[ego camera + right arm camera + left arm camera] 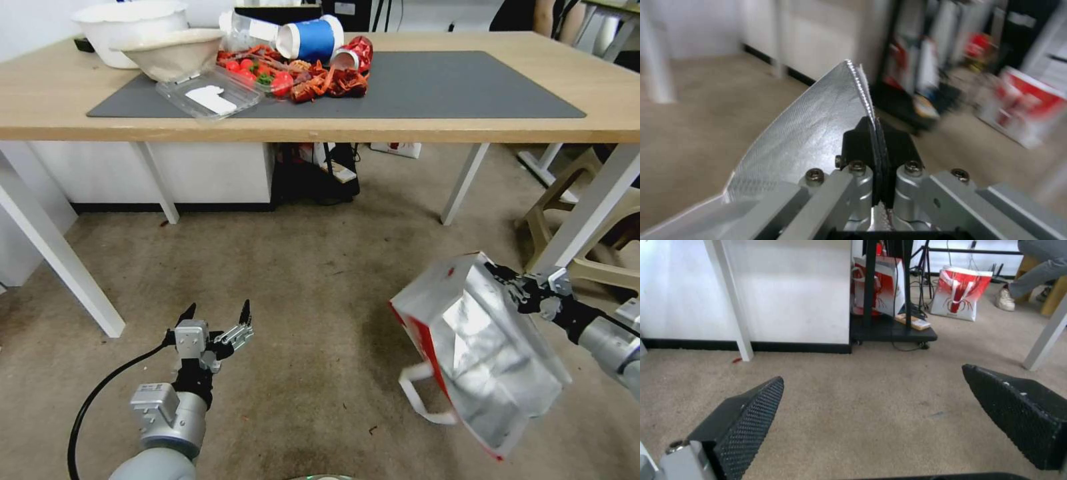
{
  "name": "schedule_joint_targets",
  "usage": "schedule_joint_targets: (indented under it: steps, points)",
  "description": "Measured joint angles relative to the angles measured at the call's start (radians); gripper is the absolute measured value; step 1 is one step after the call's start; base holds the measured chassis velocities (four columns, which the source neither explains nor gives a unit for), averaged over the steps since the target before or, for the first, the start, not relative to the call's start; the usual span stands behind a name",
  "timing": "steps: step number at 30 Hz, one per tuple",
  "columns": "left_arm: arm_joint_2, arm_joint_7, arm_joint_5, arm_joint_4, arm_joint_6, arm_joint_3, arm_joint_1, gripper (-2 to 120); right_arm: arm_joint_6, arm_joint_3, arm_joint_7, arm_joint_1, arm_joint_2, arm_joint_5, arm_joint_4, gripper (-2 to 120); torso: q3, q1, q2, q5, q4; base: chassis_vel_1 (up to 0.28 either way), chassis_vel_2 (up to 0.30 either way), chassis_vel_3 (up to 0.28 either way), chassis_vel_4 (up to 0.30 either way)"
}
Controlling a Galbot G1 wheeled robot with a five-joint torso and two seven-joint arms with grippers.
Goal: Pick up the food delivery bag from the floor and place it on the table.
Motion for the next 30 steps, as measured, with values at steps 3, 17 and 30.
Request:
schedule_joint_targets:
  steps: [3, 17, 30]
  points:
    - [0.000, -0.004, -0.008, -0.004, 0.000, -0.004, 0.001, 100, 0.021, 0.002, -0.083, 0.009, -0.010, 0.032, 0.000, 0, 0.000, 0.000, 0.000, 0.0001, 0.0001, 0.000, 0.000, 0.000, 0.000]
    - [-0.004, -0.020, -0.018, -0.013, 0.001, -0.008, 0.006, 100, -0.072, 0.015, -0.360, 0.032, -0.062, 0.288, 0.038, 0, 0.000, 0.000, 0.000, 0.0000, 0.0000, 0.000, 0.000, 0.000, 0.000]
    - [-0.007, -0.027, -0.030, -0.025, 0.012, -0.014, 0.009, 100, -0.190, 0.000, -0.488, 0.081, -0.082, 0.446, 0.030, 0, 0.000, 0.000, 0.000, 0.0000, 0.0000, 0.000, 0.000, 0.000, 0.000]
